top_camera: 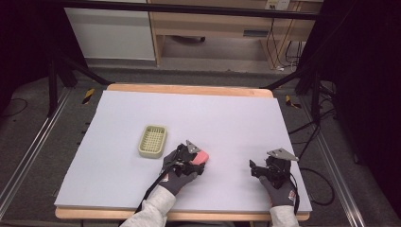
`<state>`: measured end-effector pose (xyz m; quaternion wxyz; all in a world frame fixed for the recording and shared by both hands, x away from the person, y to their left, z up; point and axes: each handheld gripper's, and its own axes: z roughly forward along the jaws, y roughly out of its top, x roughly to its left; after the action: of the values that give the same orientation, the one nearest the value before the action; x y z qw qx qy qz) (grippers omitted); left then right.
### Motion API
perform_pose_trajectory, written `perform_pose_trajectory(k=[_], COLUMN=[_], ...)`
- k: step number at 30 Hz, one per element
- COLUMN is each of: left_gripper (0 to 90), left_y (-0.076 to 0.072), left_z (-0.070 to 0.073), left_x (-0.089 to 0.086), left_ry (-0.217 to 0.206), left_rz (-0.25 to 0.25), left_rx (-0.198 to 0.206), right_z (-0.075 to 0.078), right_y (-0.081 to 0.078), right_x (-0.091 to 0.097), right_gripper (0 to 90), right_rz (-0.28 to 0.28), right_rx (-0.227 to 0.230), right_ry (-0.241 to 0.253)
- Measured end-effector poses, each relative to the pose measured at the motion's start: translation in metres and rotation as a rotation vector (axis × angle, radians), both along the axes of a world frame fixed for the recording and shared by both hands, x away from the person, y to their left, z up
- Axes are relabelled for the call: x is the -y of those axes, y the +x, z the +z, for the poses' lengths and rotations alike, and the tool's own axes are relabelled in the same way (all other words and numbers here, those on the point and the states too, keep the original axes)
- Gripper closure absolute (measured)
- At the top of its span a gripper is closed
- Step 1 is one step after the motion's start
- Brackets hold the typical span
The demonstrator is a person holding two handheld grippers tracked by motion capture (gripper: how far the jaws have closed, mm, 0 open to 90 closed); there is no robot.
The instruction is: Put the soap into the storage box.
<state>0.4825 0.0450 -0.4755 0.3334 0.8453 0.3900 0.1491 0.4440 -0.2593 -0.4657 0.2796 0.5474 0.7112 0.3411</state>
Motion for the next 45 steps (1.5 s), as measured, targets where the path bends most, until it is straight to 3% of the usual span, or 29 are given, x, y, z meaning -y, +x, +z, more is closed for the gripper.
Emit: perform_pose_trajectory(k=[13, 25, 45], left_gripper=[37.0, 37.1, 37.1], left_y=[-0.001, -0.006, -0.012], left_z=[0.002, 0.014, 0.032], left_x=[0.001, -0.003, -0.025], left_ry=[0.012, -0.005, -0.019], left_rz=[-0.002, -0.011, -0.025], left_rx=[-0.003, 0.017, 0.026], right_z=[0.0, 0.0, 0.001], right_y=[0.0, 0.0, 0.0], right_x=[0.001, 0.001, 0.001], right_gripper=[10.5, 10.5, 10.5], right_rz=[0.003, -0.001, -0.006], right_rx=[0.002, 0.004, 0.006], right_ry=[-0.002, 0.001, 0.0])
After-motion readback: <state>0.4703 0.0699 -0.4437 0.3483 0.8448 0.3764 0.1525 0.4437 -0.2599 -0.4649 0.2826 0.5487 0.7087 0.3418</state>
